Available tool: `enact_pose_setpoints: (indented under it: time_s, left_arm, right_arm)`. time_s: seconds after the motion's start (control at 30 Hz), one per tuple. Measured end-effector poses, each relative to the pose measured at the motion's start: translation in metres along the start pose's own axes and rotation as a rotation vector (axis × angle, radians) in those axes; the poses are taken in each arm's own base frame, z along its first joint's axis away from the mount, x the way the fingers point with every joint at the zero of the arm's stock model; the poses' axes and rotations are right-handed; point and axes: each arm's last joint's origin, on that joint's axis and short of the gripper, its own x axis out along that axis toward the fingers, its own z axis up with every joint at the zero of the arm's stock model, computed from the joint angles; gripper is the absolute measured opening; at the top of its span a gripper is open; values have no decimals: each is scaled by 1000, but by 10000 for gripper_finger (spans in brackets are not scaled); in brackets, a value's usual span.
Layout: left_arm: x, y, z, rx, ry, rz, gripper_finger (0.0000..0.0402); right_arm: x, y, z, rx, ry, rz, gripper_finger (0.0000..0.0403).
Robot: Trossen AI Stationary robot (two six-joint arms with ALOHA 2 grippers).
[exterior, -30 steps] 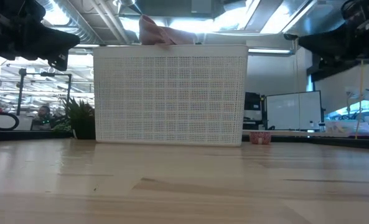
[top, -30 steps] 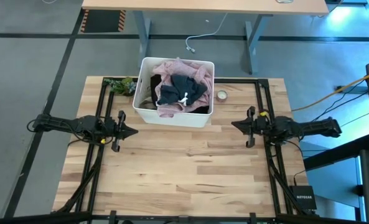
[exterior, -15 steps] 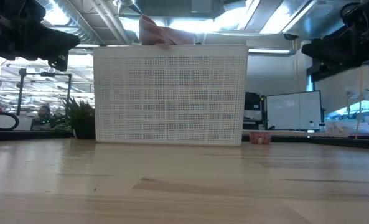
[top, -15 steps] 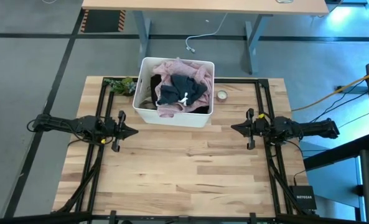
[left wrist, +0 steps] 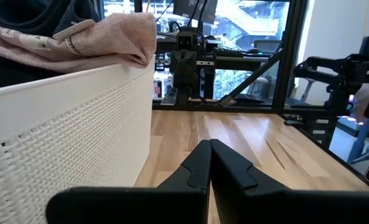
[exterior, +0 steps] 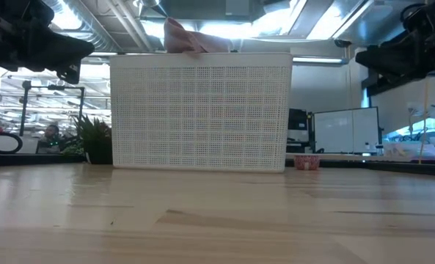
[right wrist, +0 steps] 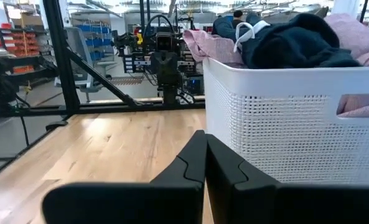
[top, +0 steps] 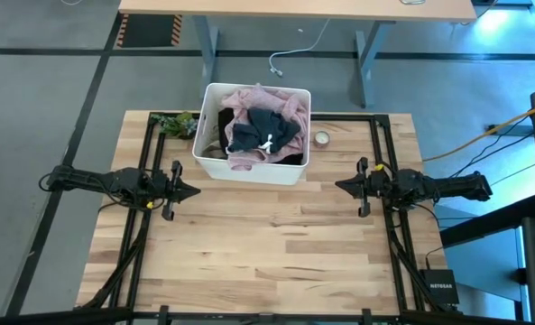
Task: Sort clothes
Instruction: Return to Home Position
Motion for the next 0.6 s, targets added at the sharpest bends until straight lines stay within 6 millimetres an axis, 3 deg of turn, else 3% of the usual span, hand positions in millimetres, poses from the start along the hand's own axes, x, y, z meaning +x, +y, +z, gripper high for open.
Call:
enact_pose_setpoints:
  time_s: [0.6]
  left_arm:
    - [0, 0, 0, 0, 0, 0, 1]
  right_arm:
    - [0, 0, 0, 25, 0, 0, 8]
